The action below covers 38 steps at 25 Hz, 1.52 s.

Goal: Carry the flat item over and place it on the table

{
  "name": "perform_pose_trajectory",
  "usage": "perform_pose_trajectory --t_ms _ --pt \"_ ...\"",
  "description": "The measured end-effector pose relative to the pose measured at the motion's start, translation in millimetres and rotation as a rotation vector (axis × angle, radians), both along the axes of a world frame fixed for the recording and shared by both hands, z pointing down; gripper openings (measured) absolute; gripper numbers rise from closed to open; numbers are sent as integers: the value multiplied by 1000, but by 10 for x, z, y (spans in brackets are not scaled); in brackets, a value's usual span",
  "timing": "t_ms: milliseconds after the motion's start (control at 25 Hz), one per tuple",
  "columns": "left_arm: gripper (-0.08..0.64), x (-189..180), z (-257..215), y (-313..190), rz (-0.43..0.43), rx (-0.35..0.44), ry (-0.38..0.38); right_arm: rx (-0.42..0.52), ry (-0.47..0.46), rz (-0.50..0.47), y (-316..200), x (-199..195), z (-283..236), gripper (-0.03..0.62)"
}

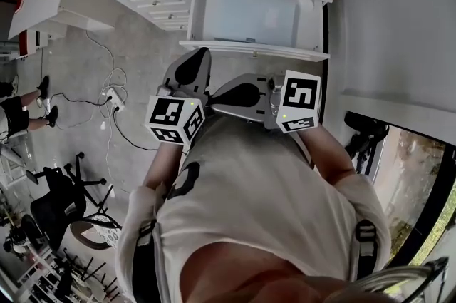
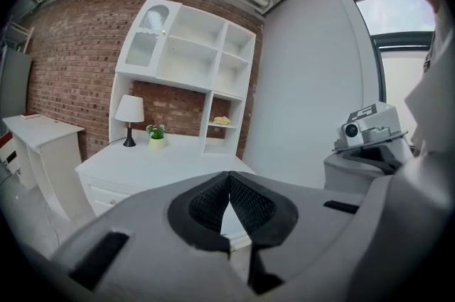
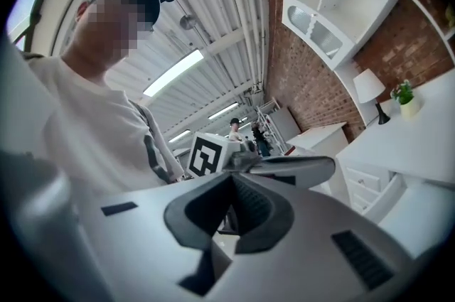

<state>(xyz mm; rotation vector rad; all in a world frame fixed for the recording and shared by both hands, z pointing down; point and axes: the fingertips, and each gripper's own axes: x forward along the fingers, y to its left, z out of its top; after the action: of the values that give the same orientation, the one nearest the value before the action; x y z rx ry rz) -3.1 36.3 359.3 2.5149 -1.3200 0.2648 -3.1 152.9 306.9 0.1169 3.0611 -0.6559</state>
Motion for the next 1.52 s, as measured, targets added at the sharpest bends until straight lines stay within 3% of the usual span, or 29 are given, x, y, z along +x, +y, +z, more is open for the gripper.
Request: perform_pose_trajectory --t_ms 120,480,920,1040,1240,1520 --pt "20 37 22 -25 -29 -16 10 7 31 30 -95 162 71 6" --pt "20 240 61 33 -108 -49 18 -154 10 115 -340 714 276 8" --pt "20 374 104 -2 -139 -68 -18 -237 36 99 -551 819 421 9" --pt "20 220 55 -31 -164 -51 -30 -244 68 94 -588 767 438 9" --pt "20 -398 17 -216 -254 -29 -43 -265 111 143 -816 628 494 9" --pt "20 -1051 189 -621 -290 -66 -7 -359 189 228 -1248 340 656 9"
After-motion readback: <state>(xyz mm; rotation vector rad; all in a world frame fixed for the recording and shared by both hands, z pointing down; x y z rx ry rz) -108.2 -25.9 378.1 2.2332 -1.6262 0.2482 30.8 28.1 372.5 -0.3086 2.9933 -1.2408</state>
